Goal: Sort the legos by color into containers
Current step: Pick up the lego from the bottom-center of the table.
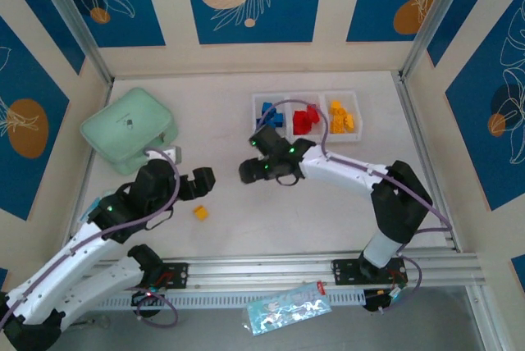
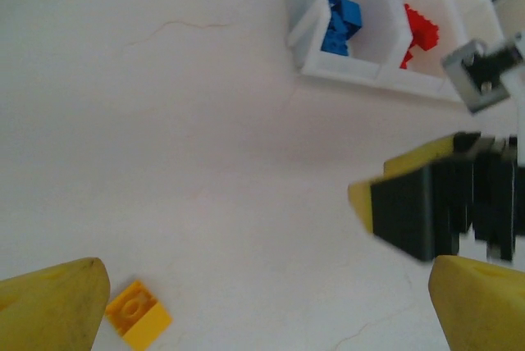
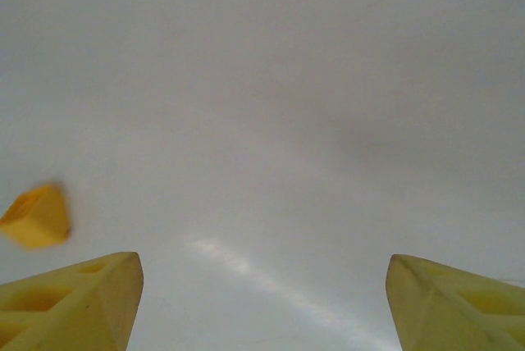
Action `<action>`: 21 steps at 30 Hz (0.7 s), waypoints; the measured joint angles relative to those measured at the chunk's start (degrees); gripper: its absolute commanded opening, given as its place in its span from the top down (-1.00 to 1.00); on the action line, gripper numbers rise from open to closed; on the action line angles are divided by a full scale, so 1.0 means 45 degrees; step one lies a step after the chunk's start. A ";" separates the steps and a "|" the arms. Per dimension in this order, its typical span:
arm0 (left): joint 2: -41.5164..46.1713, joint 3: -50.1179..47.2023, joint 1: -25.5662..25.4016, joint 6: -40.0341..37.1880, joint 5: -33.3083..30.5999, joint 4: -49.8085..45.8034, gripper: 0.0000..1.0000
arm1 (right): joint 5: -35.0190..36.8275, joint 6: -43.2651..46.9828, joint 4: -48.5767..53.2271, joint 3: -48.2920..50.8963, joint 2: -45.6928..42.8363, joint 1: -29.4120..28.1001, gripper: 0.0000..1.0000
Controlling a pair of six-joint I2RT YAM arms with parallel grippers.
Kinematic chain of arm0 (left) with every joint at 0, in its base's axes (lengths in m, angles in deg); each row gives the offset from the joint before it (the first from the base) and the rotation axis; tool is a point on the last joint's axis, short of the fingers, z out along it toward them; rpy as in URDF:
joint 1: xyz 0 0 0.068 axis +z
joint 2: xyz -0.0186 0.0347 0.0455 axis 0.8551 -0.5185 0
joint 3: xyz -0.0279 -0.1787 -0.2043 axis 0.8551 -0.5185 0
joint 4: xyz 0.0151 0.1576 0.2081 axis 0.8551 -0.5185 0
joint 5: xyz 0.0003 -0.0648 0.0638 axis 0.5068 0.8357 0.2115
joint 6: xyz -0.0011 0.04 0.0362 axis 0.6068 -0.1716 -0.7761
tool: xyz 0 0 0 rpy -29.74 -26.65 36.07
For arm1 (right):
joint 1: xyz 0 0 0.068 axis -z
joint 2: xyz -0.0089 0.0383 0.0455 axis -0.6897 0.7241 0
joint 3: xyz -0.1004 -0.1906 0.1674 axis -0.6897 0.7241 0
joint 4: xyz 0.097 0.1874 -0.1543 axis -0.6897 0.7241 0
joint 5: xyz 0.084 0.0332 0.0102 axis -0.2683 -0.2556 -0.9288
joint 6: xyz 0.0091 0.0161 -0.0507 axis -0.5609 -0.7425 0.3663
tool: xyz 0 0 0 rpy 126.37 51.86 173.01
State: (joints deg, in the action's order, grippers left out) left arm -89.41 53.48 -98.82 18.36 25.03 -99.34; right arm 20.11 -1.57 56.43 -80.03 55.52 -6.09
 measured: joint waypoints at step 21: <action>0.2701 -0.0010 0.0087 0.1549 -0.1948 -0.3682 -0.99 | -0.1962 0.1457 -0.4119 -0.0918 0.4206 -0.3565 -0.61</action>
State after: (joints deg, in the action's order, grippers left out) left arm -77.26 53.44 -98.42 25.33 16.27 -115.90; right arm 11.28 4.99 37.90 -84.16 74.45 -22.13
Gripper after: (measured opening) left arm 0.993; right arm 0.809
